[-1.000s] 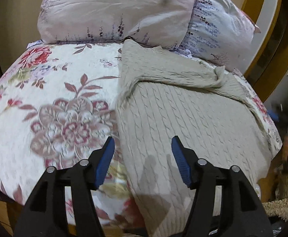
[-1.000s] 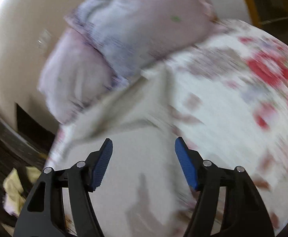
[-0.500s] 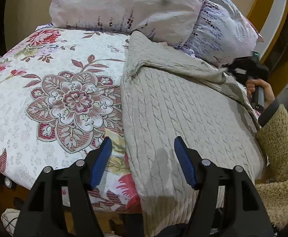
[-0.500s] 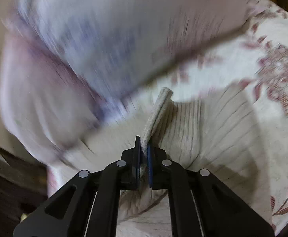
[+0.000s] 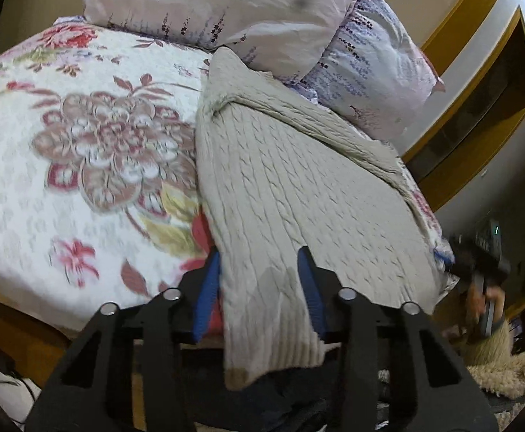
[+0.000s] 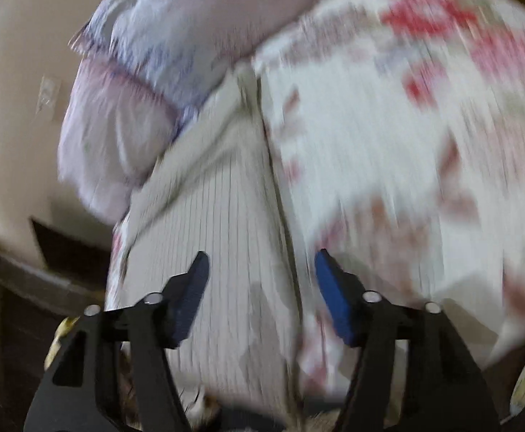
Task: Fold small clothes
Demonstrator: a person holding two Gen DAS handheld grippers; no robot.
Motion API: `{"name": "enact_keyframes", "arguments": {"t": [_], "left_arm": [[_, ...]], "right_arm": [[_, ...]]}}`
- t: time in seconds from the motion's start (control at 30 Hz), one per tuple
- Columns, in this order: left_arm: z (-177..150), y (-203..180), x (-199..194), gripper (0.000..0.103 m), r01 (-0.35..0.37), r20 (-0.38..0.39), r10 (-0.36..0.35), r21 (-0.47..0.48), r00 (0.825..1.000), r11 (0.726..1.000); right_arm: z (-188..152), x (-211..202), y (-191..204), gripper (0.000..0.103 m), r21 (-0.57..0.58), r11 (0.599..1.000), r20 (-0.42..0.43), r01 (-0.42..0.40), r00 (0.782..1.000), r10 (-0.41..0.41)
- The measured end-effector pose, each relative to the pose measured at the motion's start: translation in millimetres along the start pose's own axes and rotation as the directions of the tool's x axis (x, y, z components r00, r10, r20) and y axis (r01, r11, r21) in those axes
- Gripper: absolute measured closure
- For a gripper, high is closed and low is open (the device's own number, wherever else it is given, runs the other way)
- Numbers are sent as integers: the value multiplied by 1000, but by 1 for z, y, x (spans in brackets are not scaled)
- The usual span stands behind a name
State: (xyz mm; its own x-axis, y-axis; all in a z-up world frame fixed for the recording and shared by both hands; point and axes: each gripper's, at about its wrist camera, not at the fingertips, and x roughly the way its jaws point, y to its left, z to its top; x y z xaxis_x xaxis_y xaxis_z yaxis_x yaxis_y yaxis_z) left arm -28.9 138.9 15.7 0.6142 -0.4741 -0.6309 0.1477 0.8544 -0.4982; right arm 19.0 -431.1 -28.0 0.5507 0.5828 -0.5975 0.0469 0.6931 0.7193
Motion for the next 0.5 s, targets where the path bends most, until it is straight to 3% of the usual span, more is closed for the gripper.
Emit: {"name": "enact_keyframes", "arguments": {"t": [0.07,0.17,0.27,0.33,0.4,0.5], "left_arm": [[-7,2,-2,75,38,-7,-38,-40,999,998],[-18,1,-4,83,75,-11,-76,-75,997,994],[-25,-5,-5,87,80,-9,-81,-73,997,994],[-26,-11,-3,95,75,-15,-77,-61,997,995],[-17,-18,-4,96,96,3,-96,-44,995,994],[23,-29,-10,96,108,71,-109,12,992,994]], "right_arm": [[-27,-5,-5,52,9,996,-56,-87,995,87],[-53,-5,-8,60,24,978,-116,-208,971,210],[-67,7,-10,90,29,959,-178,-281,943,282],[-69,13,-4,94,17,950,-197,-312,930,309],[-61,13,11,95,-18,934,-180,-357,920,348],[-24,1,47,95,-103,911,-114,-400,914,389]]}}
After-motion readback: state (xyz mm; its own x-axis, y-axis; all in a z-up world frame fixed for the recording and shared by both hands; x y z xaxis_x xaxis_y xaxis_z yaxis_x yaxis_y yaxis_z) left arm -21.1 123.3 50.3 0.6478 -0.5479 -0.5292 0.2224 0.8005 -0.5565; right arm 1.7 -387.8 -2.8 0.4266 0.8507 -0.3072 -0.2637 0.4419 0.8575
